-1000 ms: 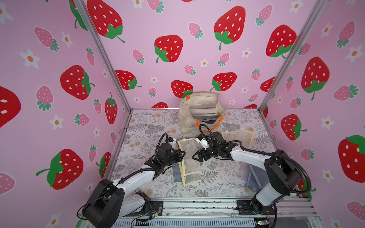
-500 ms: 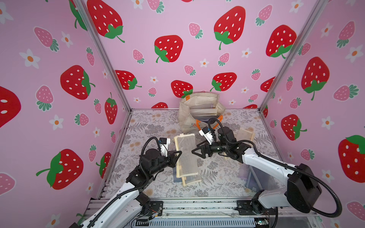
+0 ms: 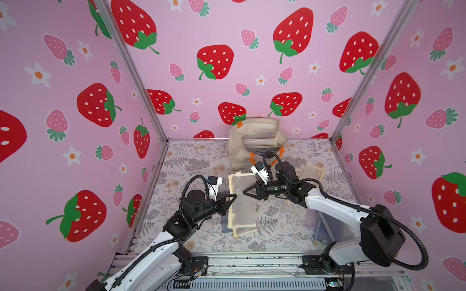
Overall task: Put the pencil pouch into the canvas bag
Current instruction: Pick up the pencil pouch, then place the pencil pouch in the canvas bag.
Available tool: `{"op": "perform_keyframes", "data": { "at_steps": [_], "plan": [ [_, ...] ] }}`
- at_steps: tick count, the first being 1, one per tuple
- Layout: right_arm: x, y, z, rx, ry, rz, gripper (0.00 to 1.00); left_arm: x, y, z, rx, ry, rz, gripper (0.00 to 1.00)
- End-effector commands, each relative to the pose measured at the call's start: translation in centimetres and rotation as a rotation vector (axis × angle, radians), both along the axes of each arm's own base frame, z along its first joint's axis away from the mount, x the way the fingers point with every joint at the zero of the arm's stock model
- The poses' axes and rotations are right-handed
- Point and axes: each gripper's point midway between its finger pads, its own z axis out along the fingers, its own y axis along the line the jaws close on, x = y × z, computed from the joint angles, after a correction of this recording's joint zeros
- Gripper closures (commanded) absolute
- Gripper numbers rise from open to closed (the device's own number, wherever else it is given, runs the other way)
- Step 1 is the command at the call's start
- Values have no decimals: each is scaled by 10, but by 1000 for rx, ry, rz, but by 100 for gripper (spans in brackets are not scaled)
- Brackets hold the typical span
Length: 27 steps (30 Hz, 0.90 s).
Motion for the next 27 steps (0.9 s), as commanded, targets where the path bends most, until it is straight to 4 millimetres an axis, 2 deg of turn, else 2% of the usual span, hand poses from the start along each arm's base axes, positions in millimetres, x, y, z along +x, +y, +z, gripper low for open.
{"op": "perform_keyframes", "data": {
  "at_steps": [1, 4, 6, 7, 9, 11, 17, 23, 27],
  "plan": [
    [-4, 4, 11, 42, -21, 30, 86, 2, -6, 24, -23, -73, -25, 100],
    [-5, 3, 13, 46, -32, 39, 100, 5, -6, 22, -7, -62, -17, 100],
    [-6, 1, 17, 48, -48, 42, 100, 7, -4, 20, 7, -52, 0, 100],
    [-6, -1, 19, 50, -58, 39, 100, 8, -3, 18, 15, -46, 8, 96],
    [0, -8, 23, 41, -74, 16, 100, 10, 1, 12, 35, -31, 34, 79],
    [7, -15, 28, 25, -93, -3, 100, 13, 5, 6, 55, -13, 62, 66],
    [25, -32, 41, -33, -176, -45, 100, 18, 15, -10, 106, 31, 124, 33],
    [42, -44, 53, -71, -241, -77, 100, 21, 24, -24, 143, 68, 172, 16],
    [62, -57, 73, -146, -351, -138, 100, 23, 32, -41, 184, 110, 205, 14]
  ]
}}
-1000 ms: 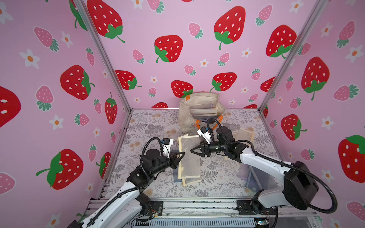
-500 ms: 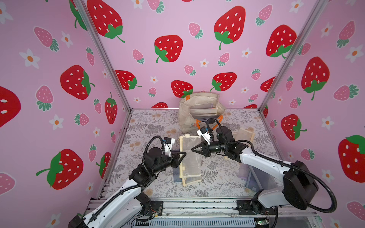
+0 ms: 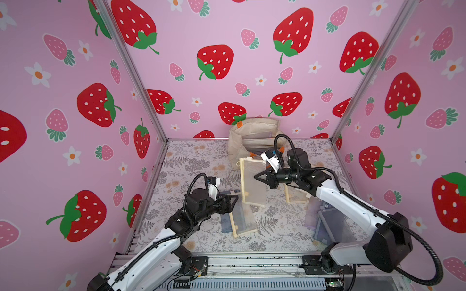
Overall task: Put the pencil pouch into the canvas bag
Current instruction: Place the pencil pouch in the canvas bag.
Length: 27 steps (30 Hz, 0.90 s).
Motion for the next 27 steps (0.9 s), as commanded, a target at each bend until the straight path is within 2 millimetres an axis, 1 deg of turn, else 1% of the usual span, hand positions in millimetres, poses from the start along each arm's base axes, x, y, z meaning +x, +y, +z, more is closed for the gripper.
{"op": "perform_keyframes", "data": {
  "at_steps": [1, 4, 6, 8, 12, 19, 21, 23, 27],
  "plan": [
    [14, -16, 26, -80, -156, -45, 100, 5, 10, -7, 35, 24, 55, 14],
    [38, -29, 49, -133, -268, -122, 100, 7, 15, -16, 31, 46, 76, 14],
    [55, -36, 68, -148, -332, -158, 100, 7, 15, -20, 25, 56, 80, 14],
    [71, -43, 82, -164, -379, -189, 100, 7, 16, -22, 25, 63, 83, 14],
    [101, -53, 103, -224, -495, -235, 100, 9, 17, -28, 32, 72, 86, 14],
    [146, -68, 129, -325, -660, -324, 100, 17, 14, -38, 27, 102, 80, 14],
    [160, -71, 132, -360, -707, -350, 100, 19, 12, -41, 22, 113, 77, 14],
    [175, -74, 132, -410, -748, -378, 100, 21, 11, -43, 19, 116, 76, 14],
    [208, -81, 123, -526, -816, -428, 100, 24, 12, -49, 26, 134, 76, 14]
  ]
}}
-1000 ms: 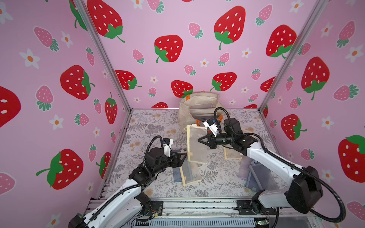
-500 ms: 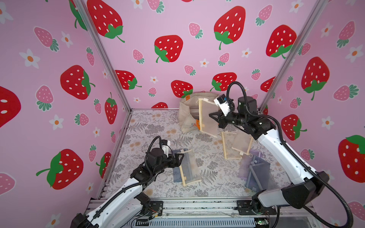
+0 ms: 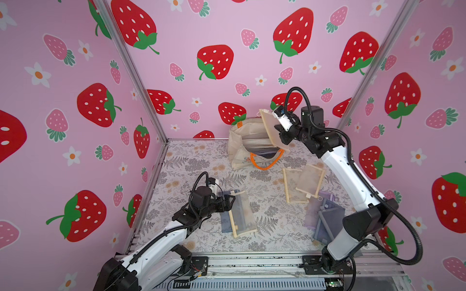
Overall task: Put the pencil pouch into the canvas bag
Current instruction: Place the pencil pouch in the canvas bag.
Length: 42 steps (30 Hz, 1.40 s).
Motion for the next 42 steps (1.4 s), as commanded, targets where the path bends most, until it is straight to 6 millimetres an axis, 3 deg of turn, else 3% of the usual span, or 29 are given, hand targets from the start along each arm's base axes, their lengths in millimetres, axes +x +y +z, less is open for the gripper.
{"op": "perform_keyframes", "data": {
  "at_steps": [1, 14, 24, 34, 42],
  "plan": [
    [29, -12, -1, -137, -104, -68, 100, 6, -2, 1, -23, -7, -4, 14],
    [80, 26, -66, -325, -178, 69, 100, 19, -7, -11, -39, 25, -5, 14],
    [76, 53, -103, -364, -132, 175, 100, 24, -10, -15, -56, 42, -8, 14],
    [85, 80, -141, -468, -118, 194, 100, 21, -6, -16, -58, 38, 6, 15],
    [82, 81, -160, -518, -86, 208, 100, 21, 1, -12, -59, 29, 20, 15]
  ]
}}
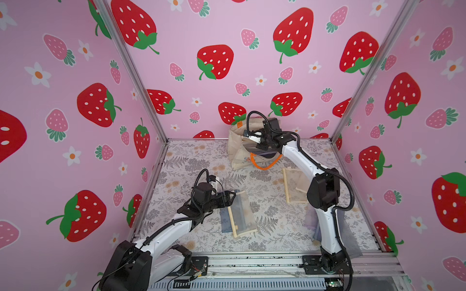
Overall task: Put the pencil pouch into the canvas bag
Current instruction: Place the pencil pouch in the canvas bag.
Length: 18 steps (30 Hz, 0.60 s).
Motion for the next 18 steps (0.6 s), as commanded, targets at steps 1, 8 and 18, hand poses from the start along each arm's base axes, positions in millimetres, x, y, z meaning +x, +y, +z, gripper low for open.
{"op": "perform_keyframes", "data": {
  "at_steps": [1, 8, 18],
  "plan": [
    [-2, -5, 10, -23, -17, 11, 100, -1, 2, 1, -9, -4, 0, 15],
    [-1, -13, 26, 27, -7, -42, 70, -1, 4, 2, -10, 4, 6, 15],
    [-29, -14, 62, 165, 47, -31, 44, -6, 8, 7, -9, 1, 16, 15]
  ]
}}
